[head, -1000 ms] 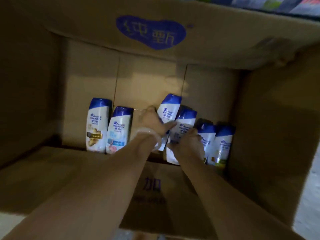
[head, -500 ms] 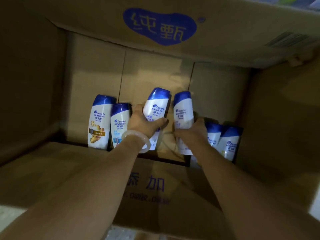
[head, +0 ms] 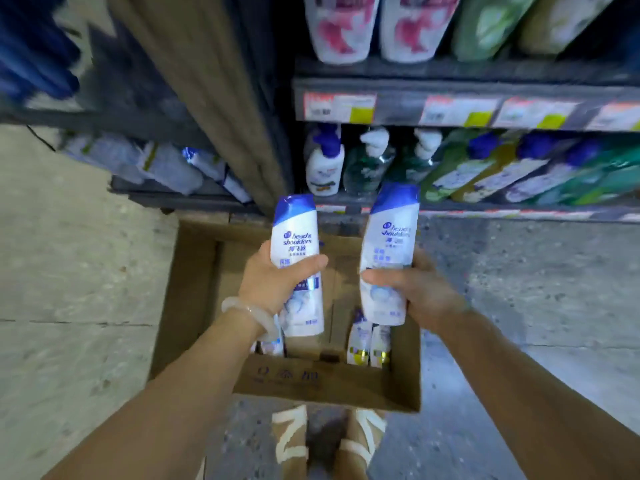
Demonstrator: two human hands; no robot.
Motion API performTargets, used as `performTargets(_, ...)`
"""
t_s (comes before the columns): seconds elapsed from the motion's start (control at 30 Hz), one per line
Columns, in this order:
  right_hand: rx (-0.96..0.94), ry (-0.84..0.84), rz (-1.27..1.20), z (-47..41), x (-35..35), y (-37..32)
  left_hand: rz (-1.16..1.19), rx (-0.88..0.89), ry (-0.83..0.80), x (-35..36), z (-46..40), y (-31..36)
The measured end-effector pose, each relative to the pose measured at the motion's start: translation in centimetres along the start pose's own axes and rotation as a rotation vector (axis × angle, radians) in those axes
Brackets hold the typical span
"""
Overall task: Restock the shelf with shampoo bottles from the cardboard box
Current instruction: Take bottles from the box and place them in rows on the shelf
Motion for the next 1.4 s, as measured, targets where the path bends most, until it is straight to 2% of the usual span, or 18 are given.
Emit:
performTargets(0.1, -0.111, 0.058, 0.012, 6.7, 0.9, -8.6, 0.045, 0.117, -0.008, 1.0, 5.9, 9.1)
performTargets(0.27, -0.28, 0.145, 0.041, 19.0, 1.3, -18.9, 0.019, 0.331, -0.134, 3.5, 15.3, 21.0)
performTargets(0.47, -0.513, 0.214, -0.003, 32.3, 0.9, -28.0, -0.132, 0.606, -0.281, 6.3, 26.5, 33.9)
performTargets(0.63, -0.647, 0.267, -0.031, 40.2, -0.6, -33.1, -0.242, 0.843, -0.342, 9.6, 33.7, 41.3)
performTargets(0.87, -0.769, 0.284, -0.054, 46.4, -6.8, -36.8, -0.24, 0.945, -0.384, 16.3, 39.4, 44.4)
performTargets(1.07, -0.765, 0.288, -0.017, 49.5, -15.7, -38.4, -0.167, 0.871, -0.33, 25.1, 42.6, 43.6)
performTargets(1.4, -0.78, 0.243, 0.022, 51.8, -30.8, -40.4, -0.213, 0.868, -0.319, 39.4, 45.7, 43.1)
Point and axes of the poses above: each hand's wrist, its own z-axis away from the middle knuckle, its own x-axis out of the palm, y = z × x, the point moved 1 cm from there along -z, towards the middle knuckle, and after that the axes turned 1 degree about -z, right-handed, at the moved point
